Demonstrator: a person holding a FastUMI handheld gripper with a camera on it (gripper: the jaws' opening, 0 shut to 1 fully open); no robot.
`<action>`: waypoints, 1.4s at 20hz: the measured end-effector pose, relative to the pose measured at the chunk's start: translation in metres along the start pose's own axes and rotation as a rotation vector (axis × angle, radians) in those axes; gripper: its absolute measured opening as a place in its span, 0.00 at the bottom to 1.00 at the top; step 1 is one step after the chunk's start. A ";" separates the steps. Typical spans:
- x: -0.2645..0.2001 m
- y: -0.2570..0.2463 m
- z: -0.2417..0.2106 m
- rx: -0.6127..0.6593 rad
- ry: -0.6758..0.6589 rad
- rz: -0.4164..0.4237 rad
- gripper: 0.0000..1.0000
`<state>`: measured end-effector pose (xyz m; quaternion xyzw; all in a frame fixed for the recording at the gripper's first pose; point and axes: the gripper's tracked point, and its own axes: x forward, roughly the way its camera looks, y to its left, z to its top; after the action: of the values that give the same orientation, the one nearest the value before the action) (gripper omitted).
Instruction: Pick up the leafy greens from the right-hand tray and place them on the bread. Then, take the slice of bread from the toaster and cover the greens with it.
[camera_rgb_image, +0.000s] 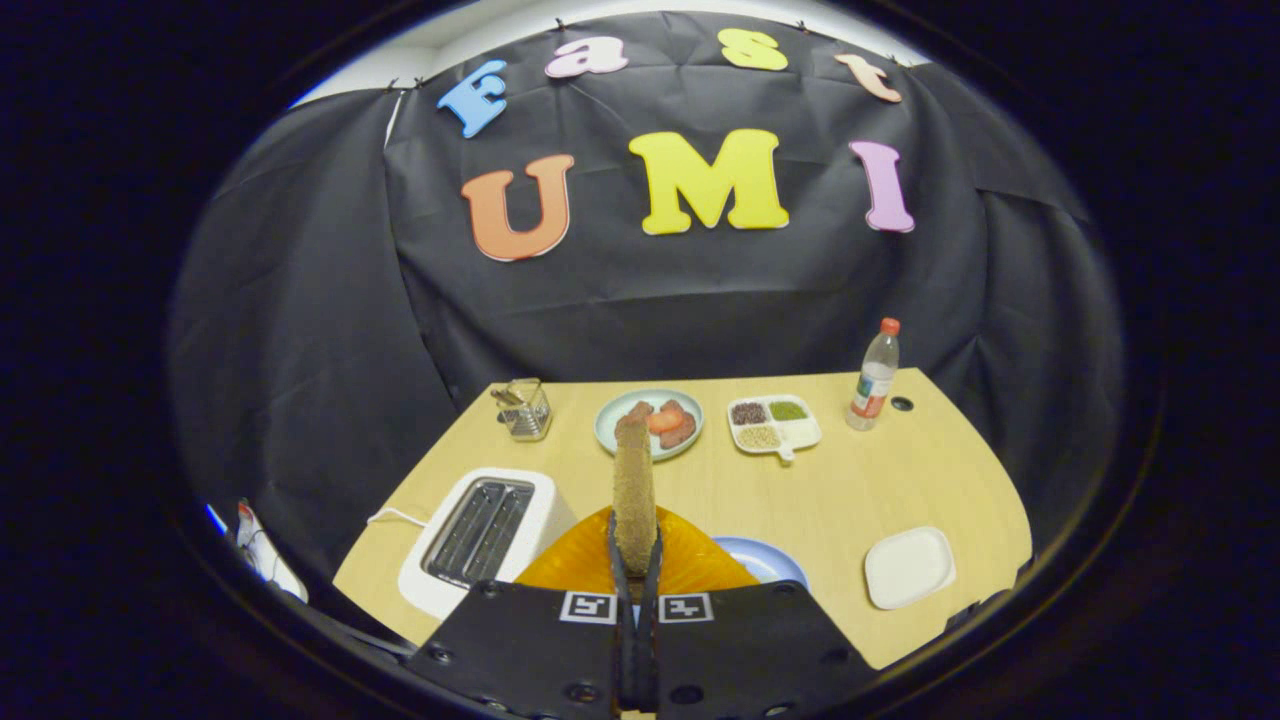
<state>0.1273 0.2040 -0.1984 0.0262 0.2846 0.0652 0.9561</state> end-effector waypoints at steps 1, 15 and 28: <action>0.007 -0.006 -0.012 0.007 0.022 -0.001 0.00; 0.057 -0.044 -0.101 0.147 0.177 0.086 0.01; 0.075 -0.110 -0.117 0.056 0.210 0.001 0.63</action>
<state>0.1371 0.1071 -0.3463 0.0460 0.3851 0.0601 0.9197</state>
